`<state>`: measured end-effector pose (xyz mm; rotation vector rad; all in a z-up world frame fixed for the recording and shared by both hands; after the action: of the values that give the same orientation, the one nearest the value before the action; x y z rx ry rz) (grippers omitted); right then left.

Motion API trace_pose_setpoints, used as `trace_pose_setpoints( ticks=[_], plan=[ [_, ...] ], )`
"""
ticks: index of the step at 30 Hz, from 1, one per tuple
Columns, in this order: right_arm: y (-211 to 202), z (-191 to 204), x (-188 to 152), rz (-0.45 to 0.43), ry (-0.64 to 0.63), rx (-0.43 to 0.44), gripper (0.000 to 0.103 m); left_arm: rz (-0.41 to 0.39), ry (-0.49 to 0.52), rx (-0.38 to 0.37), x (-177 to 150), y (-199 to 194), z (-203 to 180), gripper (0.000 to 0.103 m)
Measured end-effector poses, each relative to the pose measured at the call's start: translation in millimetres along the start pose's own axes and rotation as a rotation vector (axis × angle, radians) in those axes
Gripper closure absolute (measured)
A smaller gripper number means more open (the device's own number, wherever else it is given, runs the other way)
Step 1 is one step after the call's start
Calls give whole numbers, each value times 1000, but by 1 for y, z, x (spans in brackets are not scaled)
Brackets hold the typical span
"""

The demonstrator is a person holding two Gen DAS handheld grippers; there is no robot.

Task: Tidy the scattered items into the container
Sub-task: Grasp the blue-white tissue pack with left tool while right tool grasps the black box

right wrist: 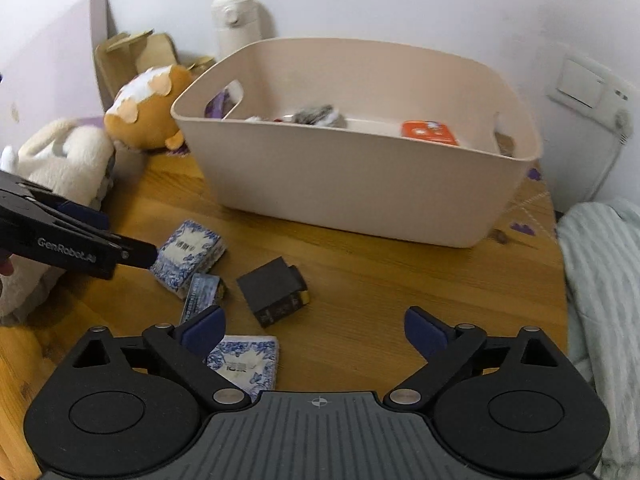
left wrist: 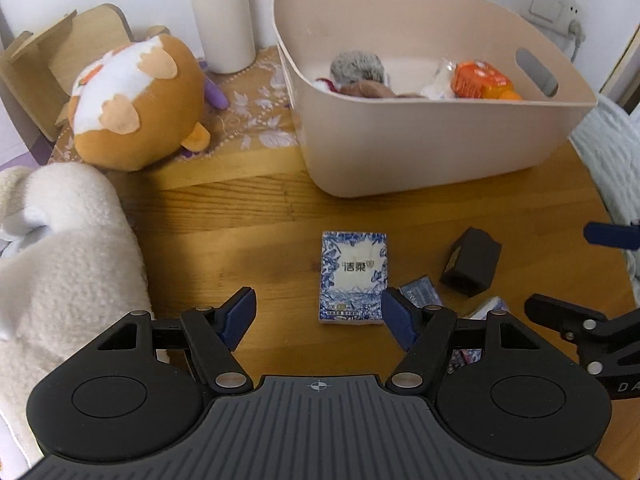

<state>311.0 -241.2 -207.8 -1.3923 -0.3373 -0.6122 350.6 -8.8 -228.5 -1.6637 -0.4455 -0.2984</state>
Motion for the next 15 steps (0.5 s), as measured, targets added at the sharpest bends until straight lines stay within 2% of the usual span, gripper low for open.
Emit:
trace_pose_setpoints(
  ticks=[15],
  plan=[
    [42, 8, 12, 65, -97, 12, 5, 58, 34, -21, -1, 27, -11, 32]
  ],
)
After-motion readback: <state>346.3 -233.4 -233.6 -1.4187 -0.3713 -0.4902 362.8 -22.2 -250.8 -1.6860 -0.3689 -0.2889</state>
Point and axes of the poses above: each gripper's, at about its wrist camera, not at the fingertips, and y roughly the way its jaws point, z to its left, x to its top, the point moved 2 cm from there along y, roughly the way its jaws point, and after that the axes turned 1 degree about y, right-handed, at the moved point
